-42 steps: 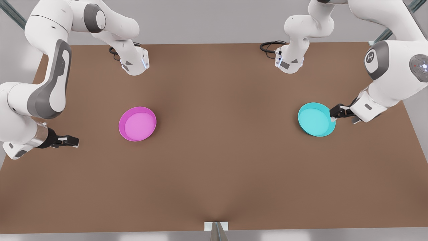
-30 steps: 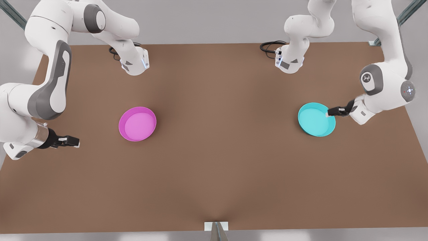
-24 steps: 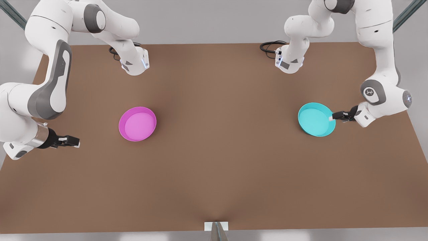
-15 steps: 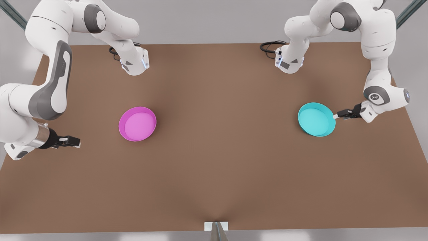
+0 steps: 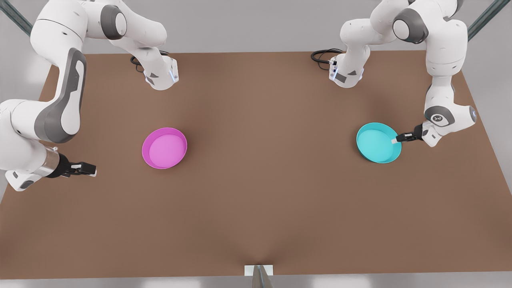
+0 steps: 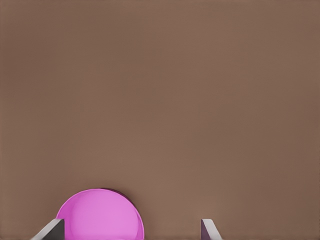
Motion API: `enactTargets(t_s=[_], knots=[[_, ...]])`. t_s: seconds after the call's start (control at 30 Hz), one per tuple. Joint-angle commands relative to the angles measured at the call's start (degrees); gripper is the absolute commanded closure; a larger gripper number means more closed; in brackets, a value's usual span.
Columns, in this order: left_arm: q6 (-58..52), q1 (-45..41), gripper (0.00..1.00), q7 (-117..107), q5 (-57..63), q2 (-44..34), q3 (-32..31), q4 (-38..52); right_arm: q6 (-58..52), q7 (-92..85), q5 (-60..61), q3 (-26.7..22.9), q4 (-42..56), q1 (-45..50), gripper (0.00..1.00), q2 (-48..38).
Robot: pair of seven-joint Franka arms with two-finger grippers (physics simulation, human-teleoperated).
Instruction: Flip the blue plate over with the left arm, and stack the pink plate on top of the blue plate with the right arm
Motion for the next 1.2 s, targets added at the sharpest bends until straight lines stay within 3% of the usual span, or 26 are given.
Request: enactTargets(t_s=[0.0, 0.4, 0.83, 1.0, 1.17], knots=[[0.00, -0.01, 0.65, 0.01, -0.06, 0.00, 0.05, 0.00, 0.00, 0.00, 0.00, 0.00, 0.00, -0.01, 0.00, -0.01], [0.26, -0.01, 0.79, 0.01, 0.21, 1.24, -0.48, 0.26, 0.18, -0.17, 0.00, -0.09, 0.00, -0.45, 0.00, 0.08], [-1.14, -0.89, 0.79, -1.66, -0.14, -0.78, -0.65, 0.79, 0.18, -0.08, 0.00, -0.09, -0.09, -0.19, 0.00, 0.08], [-4.13, -2.30, 0.79, -10.89, 0.38, -4.48, -4.08, 2.37, 0.18, -0.08, 0.00, -0.09, 0.00, -0.19, 0.00, 0.08], [-4.13, -2.47, 0.79, -24.95, 0.56, -6.59, -13.74, 4.92, 0.44, -2.89, 0.00, -0.09, 0.09, -0.28, 0.00, 0.08]])
